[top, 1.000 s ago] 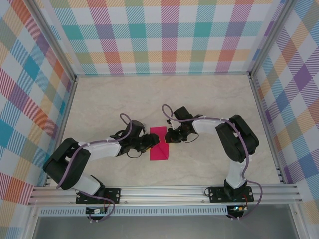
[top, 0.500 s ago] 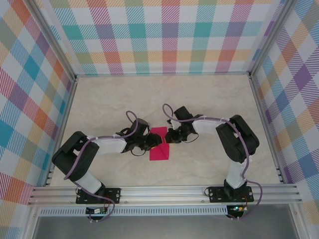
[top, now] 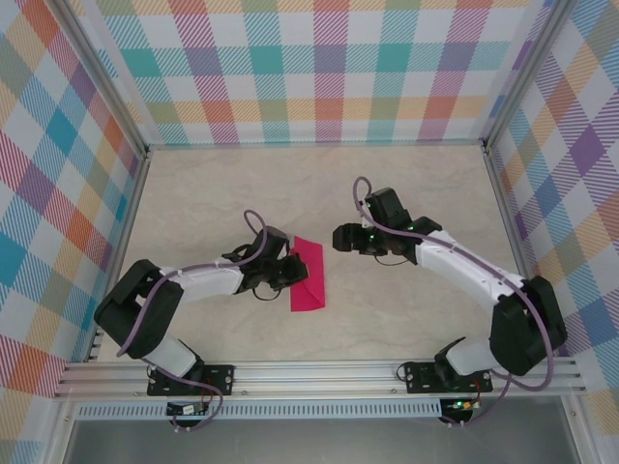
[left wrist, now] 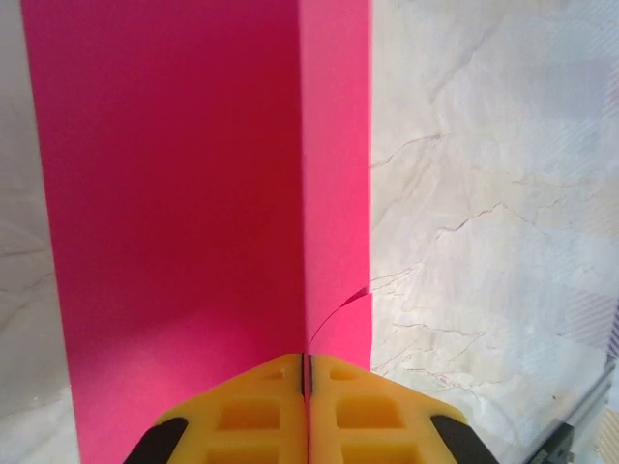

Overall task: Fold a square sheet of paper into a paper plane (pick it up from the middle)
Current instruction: Turn over the paper at the center of the table.

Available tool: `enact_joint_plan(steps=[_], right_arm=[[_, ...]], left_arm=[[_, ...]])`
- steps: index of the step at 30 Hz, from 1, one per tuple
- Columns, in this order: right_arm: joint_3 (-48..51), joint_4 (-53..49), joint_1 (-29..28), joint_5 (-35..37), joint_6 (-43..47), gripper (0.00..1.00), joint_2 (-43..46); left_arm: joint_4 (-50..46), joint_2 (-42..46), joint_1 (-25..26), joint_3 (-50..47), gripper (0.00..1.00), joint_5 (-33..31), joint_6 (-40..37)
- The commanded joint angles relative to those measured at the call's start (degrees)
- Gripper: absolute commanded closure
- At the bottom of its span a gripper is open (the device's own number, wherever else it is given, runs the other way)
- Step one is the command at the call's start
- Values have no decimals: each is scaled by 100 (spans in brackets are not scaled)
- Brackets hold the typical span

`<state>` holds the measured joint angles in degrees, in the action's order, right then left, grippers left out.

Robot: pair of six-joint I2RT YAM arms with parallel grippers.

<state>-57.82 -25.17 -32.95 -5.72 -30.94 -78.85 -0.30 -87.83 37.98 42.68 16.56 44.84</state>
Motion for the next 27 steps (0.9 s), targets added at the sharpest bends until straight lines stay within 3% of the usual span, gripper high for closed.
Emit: enact_joint_plan(steps=[1,7,12,17,22,27], right_arm=[[49,-649,25,1014,-194,21,378],[148,-1158,69,2030,-629,12,1052],[122,-1360,102,2081,-686,7,1306],[126,-1546,113,2182,-742,0,1395],[214,-1675,138,2456,-843,0,1594],[166,-1941,192,2589,-861,0,1688]], left_arm=[[-1826,524,61,889,97,-762,-862],[-4547,761,180,2413,98,-2807,-1824],[-5581,366,539,3099,98,-4592,-1888],[-6191,-736,918,3596,99,-6085,-1644],[-6421,-2138,1080,4096,100,-6744,-1389],[-6094,-3132,1296,4383,96,-6598,-1390]])
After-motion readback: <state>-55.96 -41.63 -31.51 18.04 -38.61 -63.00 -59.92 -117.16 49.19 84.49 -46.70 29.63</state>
